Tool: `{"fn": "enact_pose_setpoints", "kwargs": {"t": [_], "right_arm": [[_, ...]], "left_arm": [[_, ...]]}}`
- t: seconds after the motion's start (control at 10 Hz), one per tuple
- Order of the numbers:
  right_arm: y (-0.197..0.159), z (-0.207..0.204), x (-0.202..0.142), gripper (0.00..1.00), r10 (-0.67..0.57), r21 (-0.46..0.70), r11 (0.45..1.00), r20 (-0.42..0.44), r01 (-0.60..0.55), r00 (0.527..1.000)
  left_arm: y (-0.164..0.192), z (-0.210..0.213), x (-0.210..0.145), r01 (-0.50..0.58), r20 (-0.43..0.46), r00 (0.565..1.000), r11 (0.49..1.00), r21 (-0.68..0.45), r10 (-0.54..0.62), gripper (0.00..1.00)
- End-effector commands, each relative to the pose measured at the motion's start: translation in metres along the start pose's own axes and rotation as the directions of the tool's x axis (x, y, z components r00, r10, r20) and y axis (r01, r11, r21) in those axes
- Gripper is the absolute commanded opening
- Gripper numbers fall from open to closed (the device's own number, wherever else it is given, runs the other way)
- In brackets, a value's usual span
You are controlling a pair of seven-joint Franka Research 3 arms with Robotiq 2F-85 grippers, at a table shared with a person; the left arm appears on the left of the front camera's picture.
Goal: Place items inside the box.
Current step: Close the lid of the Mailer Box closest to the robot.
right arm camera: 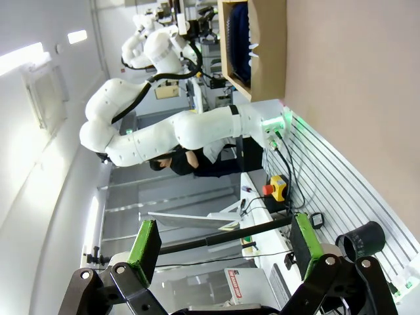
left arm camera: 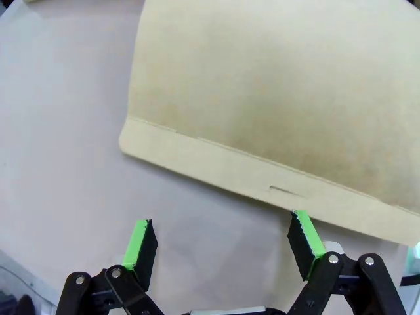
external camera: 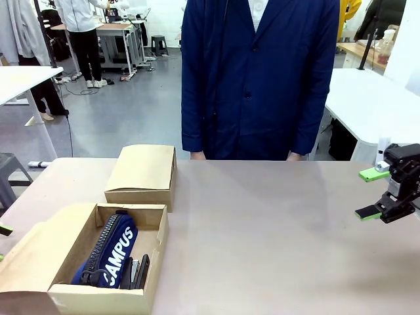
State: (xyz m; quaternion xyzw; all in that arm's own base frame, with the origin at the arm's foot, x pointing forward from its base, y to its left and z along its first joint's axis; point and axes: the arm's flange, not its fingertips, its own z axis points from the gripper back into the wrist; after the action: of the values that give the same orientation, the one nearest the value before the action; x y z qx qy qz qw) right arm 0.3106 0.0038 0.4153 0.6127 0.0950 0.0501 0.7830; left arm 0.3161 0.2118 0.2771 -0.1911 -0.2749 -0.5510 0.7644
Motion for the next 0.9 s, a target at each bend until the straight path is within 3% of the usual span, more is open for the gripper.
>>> {"fn": "enact_pose_setpoints", "kwargs": {"t": [0.0, 0.3, 0.8], "right_arm": [[0.003, -0.001, -0.002, 1.0, -0.01, 0.011, 1.0, 0.008, 0.009, 1.0], [0.003, -0.001, -0.002, 1.0, -0.01, 0.011, 1.0, 0.008, 0.009, 1.0], [0.003, -0.001, -0.002, 1.0, -0.01, 0.011, 1.0, 0.008, 0.009, 1.0]], "left_arm": [[0.003, 0.0, -0.013, 0.022, -0.055, 0.998, 0.999, 0.038, -0.02, 1.0], [0.005, 0.001, -0.024, 0.047, -0.134, 0.99, 0.996, 0.079, -0.036, 1.0], [0.002, -0.014, -0.018, 0.012, 0.015, 1.0, 1.0, 0.012, -0.013, 1.0]]}}
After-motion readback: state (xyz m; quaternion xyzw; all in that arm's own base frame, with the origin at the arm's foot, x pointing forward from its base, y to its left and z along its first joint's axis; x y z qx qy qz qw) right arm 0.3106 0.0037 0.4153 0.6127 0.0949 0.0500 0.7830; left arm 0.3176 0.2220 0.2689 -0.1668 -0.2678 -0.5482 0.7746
